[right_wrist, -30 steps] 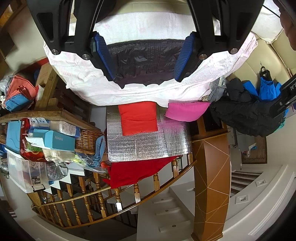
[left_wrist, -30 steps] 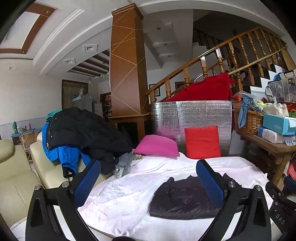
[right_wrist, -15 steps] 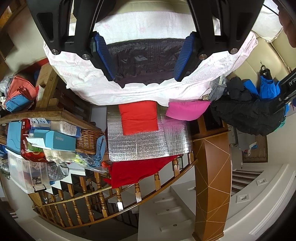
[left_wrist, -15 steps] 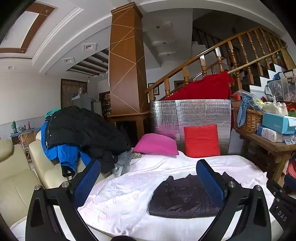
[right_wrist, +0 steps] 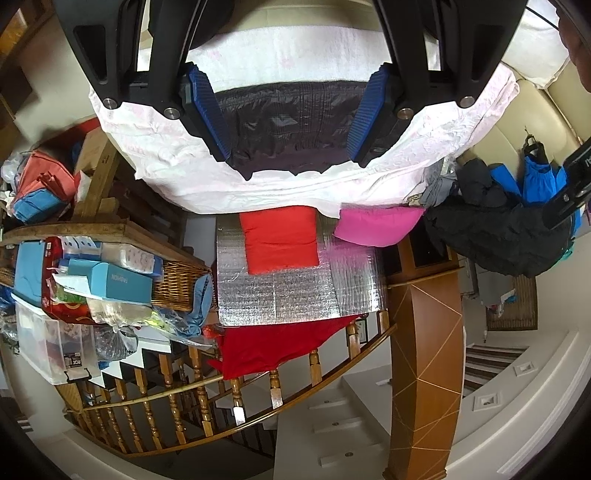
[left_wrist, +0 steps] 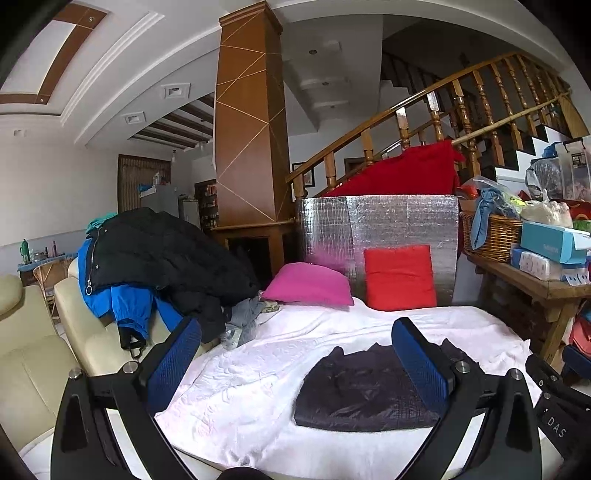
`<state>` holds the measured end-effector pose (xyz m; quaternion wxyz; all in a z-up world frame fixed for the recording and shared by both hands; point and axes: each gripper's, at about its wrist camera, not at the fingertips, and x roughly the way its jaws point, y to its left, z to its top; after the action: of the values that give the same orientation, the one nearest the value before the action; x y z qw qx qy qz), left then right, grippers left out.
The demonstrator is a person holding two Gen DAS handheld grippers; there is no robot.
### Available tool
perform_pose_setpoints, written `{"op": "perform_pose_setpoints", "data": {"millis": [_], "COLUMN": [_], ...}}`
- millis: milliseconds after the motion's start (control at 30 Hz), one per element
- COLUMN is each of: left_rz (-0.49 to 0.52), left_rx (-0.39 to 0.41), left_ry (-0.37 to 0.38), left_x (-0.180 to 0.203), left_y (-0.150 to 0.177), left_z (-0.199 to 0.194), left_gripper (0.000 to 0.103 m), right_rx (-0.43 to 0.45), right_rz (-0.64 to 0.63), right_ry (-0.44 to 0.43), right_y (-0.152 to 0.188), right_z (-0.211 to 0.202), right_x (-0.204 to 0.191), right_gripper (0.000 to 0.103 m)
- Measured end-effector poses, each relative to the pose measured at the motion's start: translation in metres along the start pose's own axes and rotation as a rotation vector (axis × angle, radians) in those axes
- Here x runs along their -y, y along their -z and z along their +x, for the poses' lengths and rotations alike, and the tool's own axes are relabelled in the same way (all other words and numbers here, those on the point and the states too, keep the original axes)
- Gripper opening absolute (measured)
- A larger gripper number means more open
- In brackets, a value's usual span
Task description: Fold large clothes
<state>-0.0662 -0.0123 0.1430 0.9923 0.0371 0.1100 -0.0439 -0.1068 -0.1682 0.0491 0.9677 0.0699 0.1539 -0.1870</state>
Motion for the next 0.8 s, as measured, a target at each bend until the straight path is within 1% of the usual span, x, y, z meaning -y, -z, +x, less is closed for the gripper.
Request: {"op": "perform_pose_setpoints", "data": {"millis": [533, 700, 800], "left_rz": [-0.009, -0.005, -0.008], "left_rx": [-0.012, -0.035, -0.046], "left_ry": [0.006, 0.022, 0.018], "left_x": [-0.001, 0.000, 0.001], "left_y": [0.003, 0.006, 0.009], "left_z": [0.003, 0.013, 0.022], "left_gripper": [0.103, 0.103, 0.103], "right_rx": [0.004, -0.011, -0.017], "right_rz": [-0.008, -0.005, 0.000], "right_ry": [-0.002, 0.002, 0.007], "right_y": [-0.001, -0.004, -0.005], "right_z": [0.000, 0.012, 0.019], "right_x": [-0.003, 0.000, 0.000], "right_gripper": [0.069, 0.069, 0.069]}}
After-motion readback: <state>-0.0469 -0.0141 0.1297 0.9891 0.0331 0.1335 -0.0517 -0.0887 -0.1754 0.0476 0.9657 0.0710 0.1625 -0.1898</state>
